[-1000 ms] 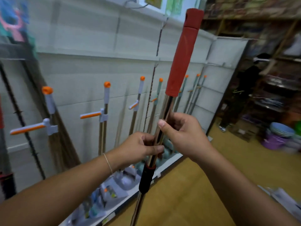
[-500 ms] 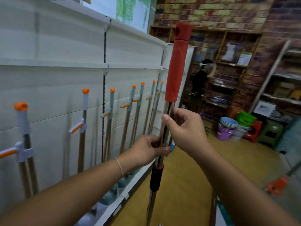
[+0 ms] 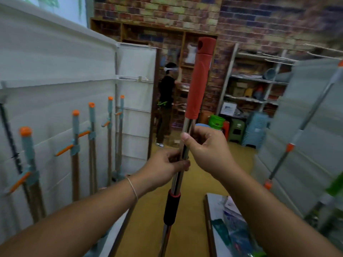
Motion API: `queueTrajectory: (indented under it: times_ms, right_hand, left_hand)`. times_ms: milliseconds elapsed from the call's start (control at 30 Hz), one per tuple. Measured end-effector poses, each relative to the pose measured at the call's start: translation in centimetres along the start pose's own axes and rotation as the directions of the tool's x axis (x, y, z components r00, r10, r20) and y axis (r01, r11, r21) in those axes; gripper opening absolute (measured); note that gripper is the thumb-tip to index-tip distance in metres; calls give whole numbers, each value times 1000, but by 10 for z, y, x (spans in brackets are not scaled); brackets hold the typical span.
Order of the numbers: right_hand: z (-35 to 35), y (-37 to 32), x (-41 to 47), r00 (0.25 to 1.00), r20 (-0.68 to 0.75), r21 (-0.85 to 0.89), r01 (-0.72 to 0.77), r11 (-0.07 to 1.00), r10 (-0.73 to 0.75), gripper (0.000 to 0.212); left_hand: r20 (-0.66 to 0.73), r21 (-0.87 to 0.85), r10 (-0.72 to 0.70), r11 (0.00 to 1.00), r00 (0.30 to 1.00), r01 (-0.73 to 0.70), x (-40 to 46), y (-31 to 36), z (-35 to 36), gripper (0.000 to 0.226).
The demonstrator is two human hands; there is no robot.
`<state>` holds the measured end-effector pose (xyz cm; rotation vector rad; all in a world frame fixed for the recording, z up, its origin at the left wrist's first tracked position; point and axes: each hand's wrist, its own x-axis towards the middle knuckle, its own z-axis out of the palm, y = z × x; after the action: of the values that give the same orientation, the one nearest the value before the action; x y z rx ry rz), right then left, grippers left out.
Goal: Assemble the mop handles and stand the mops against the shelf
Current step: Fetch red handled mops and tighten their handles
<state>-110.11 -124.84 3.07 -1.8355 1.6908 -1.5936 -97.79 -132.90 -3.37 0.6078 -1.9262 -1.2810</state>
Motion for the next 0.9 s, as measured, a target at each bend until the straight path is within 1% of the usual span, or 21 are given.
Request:
queueTrajectory:
  times_ms: [133,267,300,367,467,700,767,900]
  right_hand:
    - [-19,35,38,998,-58,-60,-40,997,37,17]
    - [-37,74,74,987,-155,-58,-44,997,34,35]
    - [-42,86,85,983,-180,-73,-42,996,28,37]
    - [-52,109,110,978,-206,-91,-40,995,21,31]
    - [-65,141,149,978,-202,-61,-57,997,43,21]
    - [-72,202,228,982,-180,3,-60,998,60,12]
    - [-74,216,247,982,-178,17,-61,998,63,11]
    - [-75,246,286,982,-174,50,-66,997,74,9]
  left_hand:
    - [76,-6,18,1000,997,-18,61,-9,13,10]
    - [130,-2,14,1000,991,-14,116,-21,31,7]
    - [144,1,9,1000,990,-10,130,-27,36,7]
    - [162,2,-10,1000,987,9,159,-38,44,8]
    - [185,5,-62,998,981,62,203,-53,50,10]
    - [194,-5,-166,985,967,170,298,-73,51,15]
    - [204,-23,-156,986,967,164,324,-74,49,19]
    - [178,-146,-64,985,982,91,378,-77,48,24]
